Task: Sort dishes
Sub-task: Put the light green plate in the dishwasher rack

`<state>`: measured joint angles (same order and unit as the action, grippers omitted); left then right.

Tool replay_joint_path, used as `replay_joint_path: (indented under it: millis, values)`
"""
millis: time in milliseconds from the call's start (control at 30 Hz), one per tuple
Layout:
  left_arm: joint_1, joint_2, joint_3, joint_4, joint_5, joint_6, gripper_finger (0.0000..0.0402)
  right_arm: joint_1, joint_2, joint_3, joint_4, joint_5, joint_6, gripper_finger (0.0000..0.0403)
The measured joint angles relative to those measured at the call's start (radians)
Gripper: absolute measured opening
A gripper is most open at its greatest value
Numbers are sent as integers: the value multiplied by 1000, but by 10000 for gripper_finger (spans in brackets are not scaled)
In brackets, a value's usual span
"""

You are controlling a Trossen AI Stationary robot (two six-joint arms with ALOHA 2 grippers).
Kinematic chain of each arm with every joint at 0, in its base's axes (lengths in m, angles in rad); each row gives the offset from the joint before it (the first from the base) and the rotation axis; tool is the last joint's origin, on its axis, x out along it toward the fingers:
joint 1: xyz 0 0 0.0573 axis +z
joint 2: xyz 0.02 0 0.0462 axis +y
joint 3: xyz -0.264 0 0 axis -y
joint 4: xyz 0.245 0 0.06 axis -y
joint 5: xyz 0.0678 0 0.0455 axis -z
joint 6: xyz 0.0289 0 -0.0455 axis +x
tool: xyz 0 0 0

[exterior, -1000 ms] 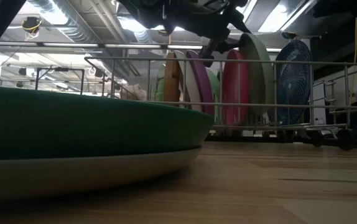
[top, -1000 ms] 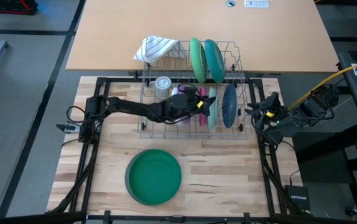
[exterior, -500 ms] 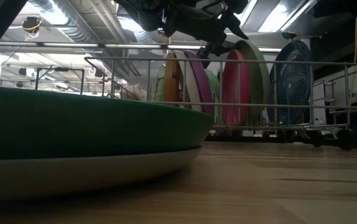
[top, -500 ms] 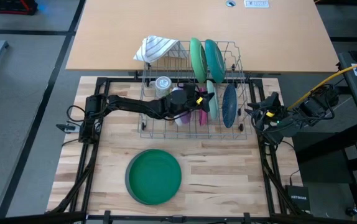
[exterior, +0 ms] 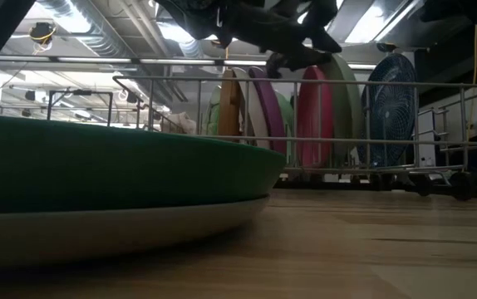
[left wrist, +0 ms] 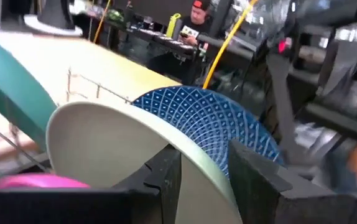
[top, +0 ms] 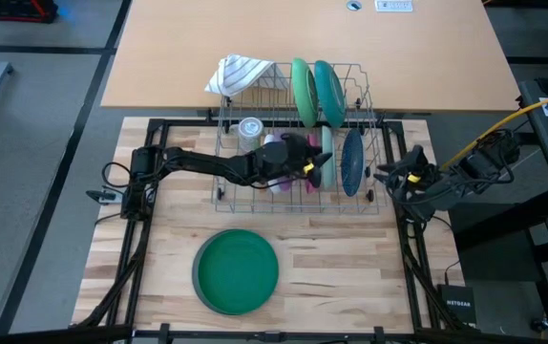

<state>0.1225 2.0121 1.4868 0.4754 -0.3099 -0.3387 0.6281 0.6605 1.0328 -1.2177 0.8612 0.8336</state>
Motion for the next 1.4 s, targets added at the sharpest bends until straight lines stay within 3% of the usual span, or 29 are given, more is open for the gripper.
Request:
replay_joint_path:
  millis: [200, 333, 867, 1200, 1400]
  values:
    - [1, 0, 0, -41, 0, 311, 118, 0, 18, 1, 5, -9, 0, 136]
    - [-2, 0, 0, -49, -2, 400, 118, 0, 18, 1, 5, -9, 0, 136]
    - [-77, 4, -1, -74, -4, 532, 118, 0, 26, 0, 21, -14, 0, 136]
    - [-80, 5, -2, -220, -8, 422, 131, 0, 33, 0, 117, -25, -1, 136]
    - [-80, 2, -2, -206, -10, 424, 154, 0, 90, 0, 210, 87, -29, 136]
